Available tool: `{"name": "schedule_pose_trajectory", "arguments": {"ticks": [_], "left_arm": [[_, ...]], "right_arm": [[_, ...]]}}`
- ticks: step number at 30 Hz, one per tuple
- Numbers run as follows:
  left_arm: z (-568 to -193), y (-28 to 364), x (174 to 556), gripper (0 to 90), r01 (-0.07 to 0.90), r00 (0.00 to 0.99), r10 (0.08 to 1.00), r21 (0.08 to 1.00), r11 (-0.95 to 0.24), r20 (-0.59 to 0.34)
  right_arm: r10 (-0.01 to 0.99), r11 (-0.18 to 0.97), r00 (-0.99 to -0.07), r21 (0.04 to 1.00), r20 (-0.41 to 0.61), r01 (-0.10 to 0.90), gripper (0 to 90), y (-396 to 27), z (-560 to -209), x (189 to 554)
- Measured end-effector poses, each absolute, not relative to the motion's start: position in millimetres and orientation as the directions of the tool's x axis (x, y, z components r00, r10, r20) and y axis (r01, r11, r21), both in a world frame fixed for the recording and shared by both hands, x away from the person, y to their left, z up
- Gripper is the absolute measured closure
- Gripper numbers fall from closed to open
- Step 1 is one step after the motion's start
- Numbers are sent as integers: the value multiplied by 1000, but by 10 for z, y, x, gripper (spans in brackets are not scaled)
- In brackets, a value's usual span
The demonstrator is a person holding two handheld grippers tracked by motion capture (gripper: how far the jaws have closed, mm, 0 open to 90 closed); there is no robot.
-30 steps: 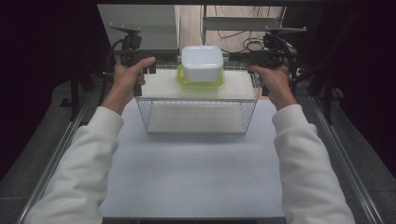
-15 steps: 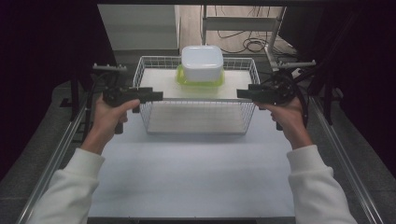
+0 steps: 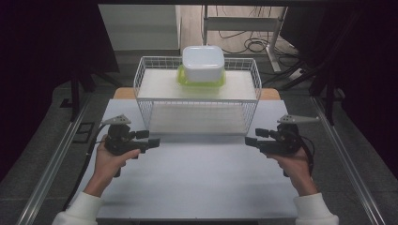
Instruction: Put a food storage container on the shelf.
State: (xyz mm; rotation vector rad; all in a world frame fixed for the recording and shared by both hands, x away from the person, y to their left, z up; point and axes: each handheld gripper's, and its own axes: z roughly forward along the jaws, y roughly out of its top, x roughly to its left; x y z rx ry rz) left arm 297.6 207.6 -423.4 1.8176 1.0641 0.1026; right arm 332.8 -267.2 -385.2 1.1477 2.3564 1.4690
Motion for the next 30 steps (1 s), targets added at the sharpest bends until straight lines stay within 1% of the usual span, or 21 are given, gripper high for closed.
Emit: {"name": "schedule_pose_trajectory", "arguments": {"ticks": [2,5,7,11,12,16,18,24,30], "left_arm": [[-4372,2074,2950,320,630,603,706,764,-136,-371],[-4545,2047,2892,316,644,596,729,743,-183,-336],[-4641,2045,2866,315,654,591,735,731,-194,-333],[-4733,2058,2846,312,666,574,746,723,-185,-338],[-4741,2062,2844,311,664,573,748,724,-185,-334],[-4796,2072,2852,298,670,560,766,717,-193,-317],[-4802,2065,2853,293,669,561,768,716,-201,-309],[-4804,2067,2856,287,668,560,769,717,-200,-308],[-4809,2062,2858,284,669,560,770,715,-201,-307]], "right_arm": [[671,236,-688,800,276,551,316,-2713,-3989,3288],[689,256,-677,788,257,560,311,-2762,-4156,3237],[695,261,-672,780,258,569,305,-2791,-4248,3203],[714,280,-656,760,244,587,293,-2804,-4428,3163],[722,296,-654,754,226,587,288,-2793,-4474,3164],[723,320,-655,733,222,601,268,-2754,-4595,3180],[725,337,-655,721,211,605,259,-2741,-4629,3187],[732,314,-645,733,218,604,258,-2775,-4616,3191],[731,327,-651,733,203,596,250,-2769,-4634,3192]]}}
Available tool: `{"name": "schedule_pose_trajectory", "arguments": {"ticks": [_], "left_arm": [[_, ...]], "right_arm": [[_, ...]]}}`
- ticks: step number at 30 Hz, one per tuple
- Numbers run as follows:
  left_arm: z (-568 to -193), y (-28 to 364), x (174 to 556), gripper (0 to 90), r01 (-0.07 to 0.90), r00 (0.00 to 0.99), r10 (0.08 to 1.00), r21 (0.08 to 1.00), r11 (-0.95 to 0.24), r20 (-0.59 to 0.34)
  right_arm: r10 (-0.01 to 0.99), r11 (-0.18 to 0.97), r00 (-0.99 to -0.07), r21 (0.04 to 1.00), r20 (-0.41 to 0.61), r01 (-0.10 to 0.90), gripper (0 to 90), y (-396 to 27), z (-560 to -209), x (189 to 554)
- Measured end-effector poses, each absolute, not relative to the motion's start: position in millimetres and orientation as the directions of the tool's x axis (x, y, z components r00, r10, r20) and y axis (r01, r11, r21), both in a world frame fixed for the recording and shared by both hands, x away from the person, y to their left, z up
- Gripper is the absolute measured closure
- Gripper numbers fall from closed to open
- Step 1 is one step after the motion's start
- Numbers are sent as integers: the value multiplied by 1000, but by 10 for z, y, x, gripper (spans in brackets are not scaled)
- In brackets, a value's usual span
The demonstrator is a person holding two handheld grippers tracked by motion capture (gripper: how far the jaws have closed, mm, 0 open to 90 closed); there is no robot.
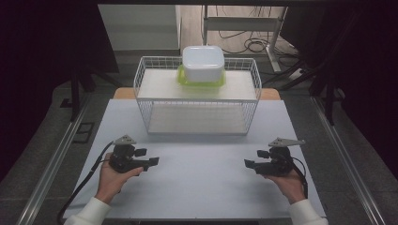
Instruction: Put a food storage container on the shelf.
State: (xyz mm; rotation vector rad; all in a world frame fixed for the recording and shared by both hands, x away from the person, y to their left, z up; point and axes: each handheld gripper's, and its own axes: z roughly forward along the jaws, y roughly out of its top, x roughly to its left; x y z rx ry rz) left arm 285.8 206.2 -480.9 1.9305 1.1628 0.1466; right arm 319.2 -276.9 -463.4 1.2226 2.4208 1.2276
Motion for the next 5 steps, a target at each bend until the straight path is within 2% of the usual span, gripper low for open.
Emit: {"name": "schedule_pose_trajectory", "arguments": {"ticks": [5], "left_arm": [[-4822,2056,2870,277,673,555,775,711,-206,-301]], "right_arm": [[731,327,-655,742,194,585,238,-2771,-4627,3188]]}}
